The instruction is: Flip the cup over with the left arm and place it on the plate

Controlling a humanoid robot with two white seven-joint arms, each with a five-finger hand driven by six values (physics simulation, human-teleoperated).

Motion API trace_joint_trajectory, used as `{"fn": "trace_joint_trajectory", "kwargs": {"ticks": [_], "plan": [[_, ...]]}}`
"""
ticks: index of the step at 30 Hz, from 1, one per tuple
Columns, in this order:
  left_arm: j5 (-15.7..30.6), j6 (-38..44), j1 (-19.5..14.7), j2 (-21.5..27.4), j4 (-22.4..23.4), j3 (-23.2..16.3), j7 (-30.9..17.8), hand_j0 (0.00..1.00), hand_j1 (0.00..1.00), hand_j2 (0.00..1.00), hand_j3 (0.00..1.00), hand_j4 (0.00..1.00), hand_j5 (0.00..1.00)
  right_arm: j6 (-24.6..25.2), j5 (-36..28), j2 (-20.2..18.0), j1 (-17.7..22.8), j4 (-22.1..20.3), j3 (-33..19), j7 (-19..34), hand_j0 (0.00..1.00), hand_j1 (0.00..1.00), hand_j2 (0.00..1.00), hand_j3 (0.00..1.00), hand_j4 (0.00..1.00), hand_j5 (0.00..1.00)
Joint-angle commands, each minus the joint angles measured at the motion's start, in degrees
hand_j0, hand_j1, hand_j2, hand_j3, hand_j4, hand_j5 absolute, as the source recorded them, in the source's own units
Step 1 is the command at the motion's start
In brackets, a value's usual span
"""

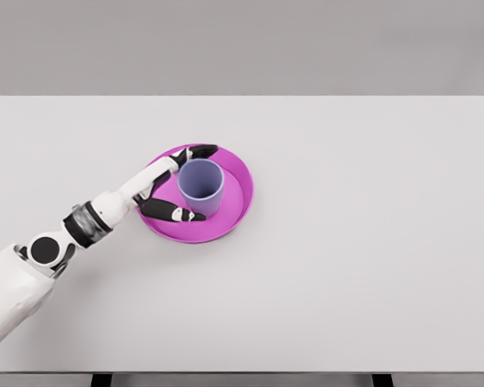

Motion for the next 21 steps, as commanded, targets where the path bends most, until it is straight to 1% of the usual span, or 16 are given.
{"fn": "trace_joint_trajectory", "kwargs": {"ticks": [1, 4, 18, 21], "plan": [[0.42, 0.04, 0.00, 0.02, -0.04, 0.34, -0.01, 0.97, 0.97, 0.97, 0.97, 0.97, 0.97, 0.00, 0.00, 0.00, 0.00, 0.00, 0.00, -0.03, 1.00, 1.00, 1.00, 1.00, 1.00, 1.00], [0.42, 0.04, 0.00, 0.02, -0.04, 1.05, -0.01, 0.97, 0.97, 0.97, 0.97, 0.97, 0.97, 0.00, 0.00, 0.00, 0.00, 0.00, 0.00, -0.03, 1.00, 1.00, 1.00, 1.00, 1.00, 1.00], [0.42, 0.04, -0.18, 0.29, -0.04, 2.01, 0.08, 0.97, 0.97, 0.97, 0.97, 0.97, 0.97, 0.00, 0.00, 0.00, 0.00, 0.00, 0.00, -0.03, 1.00, 1.00, 1.00, 1.00, 1.00, 1.00], [0.42, 0.04, 0.18, 0.46, -0.12, 2.01, -0.01, 0.99, 0.99, 0.99, 0.99, 0.99, 0.99, 0.00, 0.00, 0.00, 0.00, 0.00, 0.00, -0.03, 1.00, 1.00, 1.00, 1.00, 1.00, 1.00]]}}
